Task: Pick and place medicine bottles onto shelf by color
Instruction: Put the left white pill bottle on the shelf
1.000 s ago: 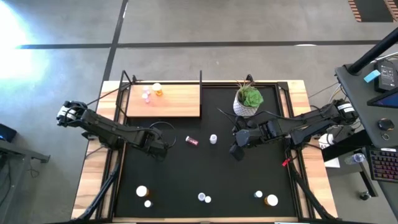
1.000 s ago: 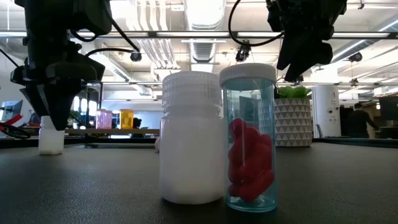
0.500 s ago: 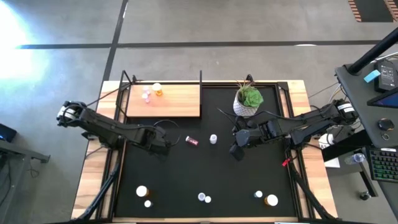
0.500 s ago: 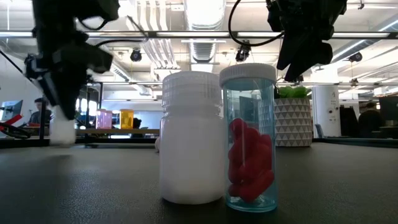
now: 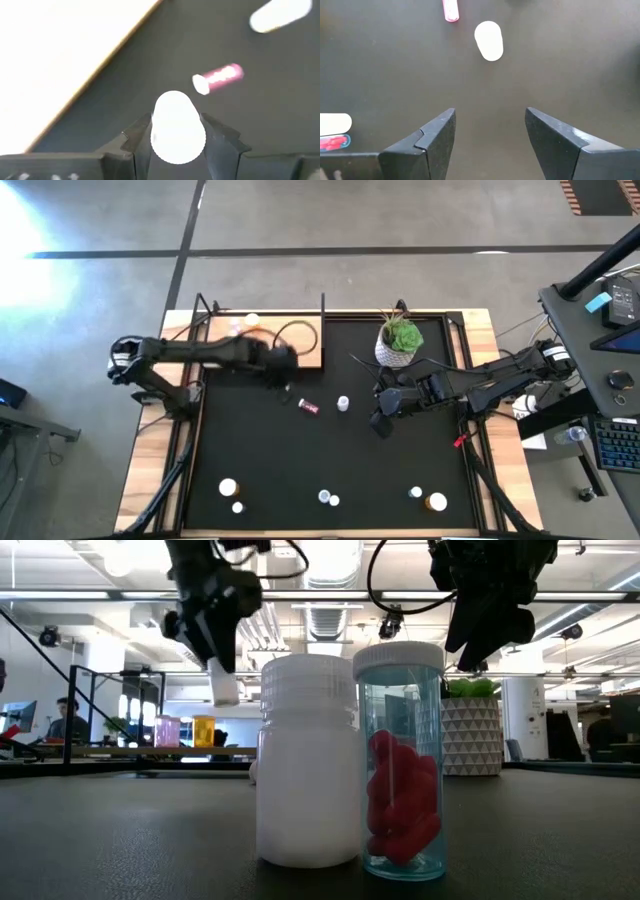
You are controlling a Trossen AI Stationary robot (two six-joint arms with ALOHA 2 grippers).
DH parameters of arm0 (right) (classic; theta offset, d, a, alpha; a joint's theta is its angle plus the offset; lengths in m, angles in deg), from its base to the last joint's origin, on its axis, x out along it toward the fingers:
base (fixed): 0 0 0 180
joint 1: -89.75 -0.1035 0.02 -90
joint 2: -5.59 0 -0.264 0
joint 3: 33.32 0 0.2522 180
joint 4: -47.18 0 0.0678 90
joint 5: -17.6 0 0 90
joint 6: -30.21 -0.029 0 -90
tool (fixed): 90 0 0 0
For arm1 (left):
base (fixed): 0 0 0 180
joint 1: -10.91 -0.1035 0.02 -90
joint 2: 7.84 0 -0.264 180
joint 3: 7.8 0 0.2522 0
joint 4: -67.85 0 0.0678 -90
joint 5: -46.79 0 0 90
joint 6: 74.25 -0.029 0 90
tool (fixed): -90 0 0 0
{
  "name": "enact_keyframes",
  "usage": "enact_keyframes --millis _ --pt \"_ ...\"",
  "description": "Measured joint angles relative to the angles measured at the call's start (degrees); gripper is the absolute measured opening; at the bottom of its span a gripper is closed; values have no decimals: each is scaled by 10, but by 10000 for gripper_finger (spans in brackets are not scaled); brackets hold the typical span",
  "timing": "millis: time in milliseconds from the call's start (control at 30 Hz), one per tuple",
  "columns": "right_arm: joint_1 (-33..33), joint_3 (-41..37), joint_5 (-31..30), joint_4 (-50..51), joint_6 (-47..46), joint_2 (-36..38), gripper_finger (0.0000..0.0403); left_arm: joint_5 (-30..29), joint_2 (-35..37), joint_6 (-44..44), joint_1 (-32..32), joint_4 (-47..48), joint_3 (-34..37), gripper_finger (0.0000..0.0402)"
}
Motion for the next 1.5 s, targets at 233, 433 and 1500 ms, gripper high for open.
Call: enact_keyframes --millis 233,433,1500 --pt "0 0 0 0 0 0 228 16 -59 -150 -107 22 -52 129" --pt "0 0 0 0 -1 0 228 54 -98 -254 -206 21 -64 129" --pt "0 0 0 0 -1 0 228 60 -199 -445 -386 -2 -157 128"
